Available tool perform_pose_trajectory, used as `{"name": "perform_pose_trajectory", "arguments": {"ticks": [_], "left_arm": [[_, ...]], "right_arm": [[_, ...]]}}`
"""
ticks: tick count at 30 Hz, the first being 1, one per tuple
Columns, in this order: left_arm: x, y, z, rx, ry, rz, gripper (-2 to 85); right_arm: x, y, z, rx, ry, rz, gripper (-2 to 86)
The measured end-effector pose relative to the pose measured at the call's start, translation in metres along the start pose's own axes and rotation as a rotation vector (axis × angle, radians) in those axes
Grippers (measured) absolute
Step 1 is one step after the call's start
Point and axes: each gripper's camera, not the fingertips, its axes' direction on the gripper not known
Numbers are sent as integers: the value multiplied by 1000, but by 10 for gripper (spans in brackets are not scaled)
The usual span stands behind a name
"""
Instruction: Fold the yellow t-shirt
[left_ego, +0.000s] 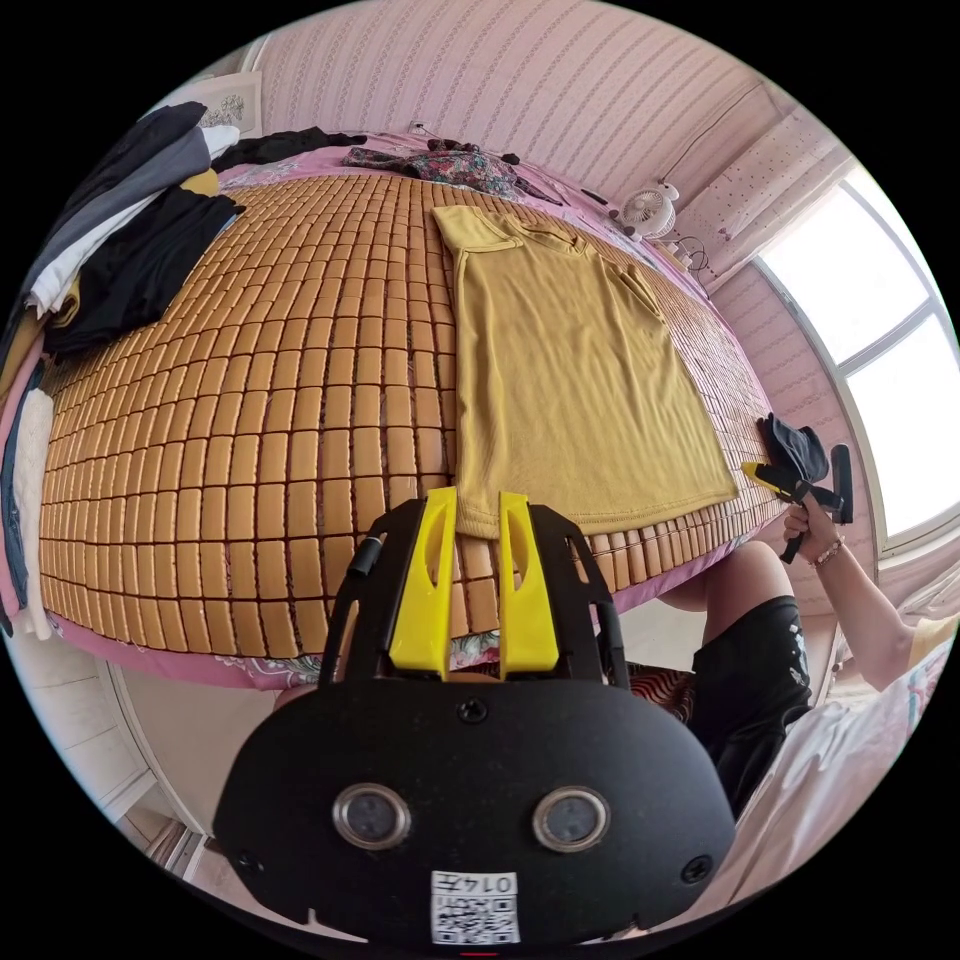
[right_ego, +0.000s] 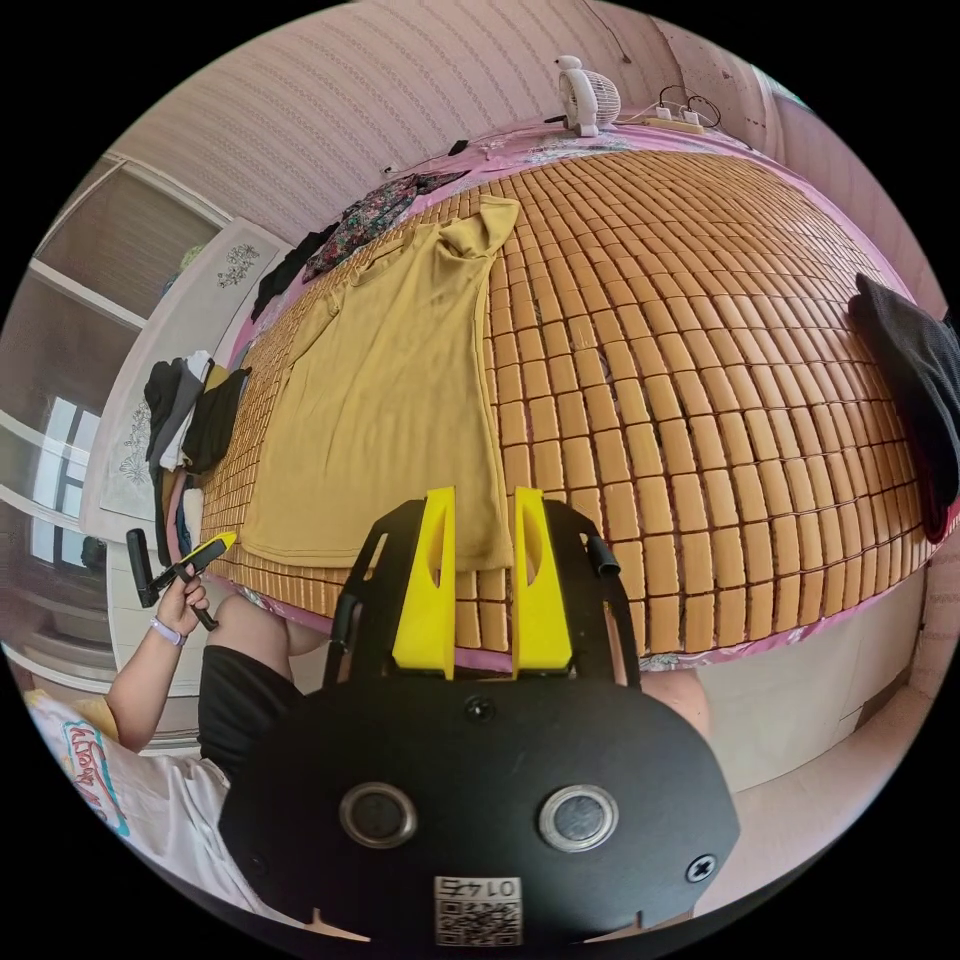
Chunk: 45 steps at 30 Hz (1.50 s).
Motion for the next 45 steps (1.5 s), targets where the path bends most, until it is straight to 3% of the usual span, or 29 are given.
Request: {"name": "perform_pose_trajectory", "arguments": {"ticks": [10,14,22,28,35,41,45], "left_arm": [[-13,-14,34,-106,-81,16,52],[-23,-17,31,-153,-56,6,29],[-7,29,14,-326,-52,238,39],[-22,38,-17,-263,-5,179,44],[5,-10,-9,-189,-26,270,41],[8,-35,1,-230,-1,308,28],[-18,-4,9,-269,16,244,16]], "right_arm": [[16,-16,44,-172,181,-138,15],[42,-16,31,-163,133,-119,14],[84,17,2,-216,74,-177,29],[129,11,-19,-165,69,-158,60],[165,-88,-4,-11,74,-159,61],[147,-151,32,-17,21,-300,60],[127,-138,57,-40,-50,-365,59]]}}
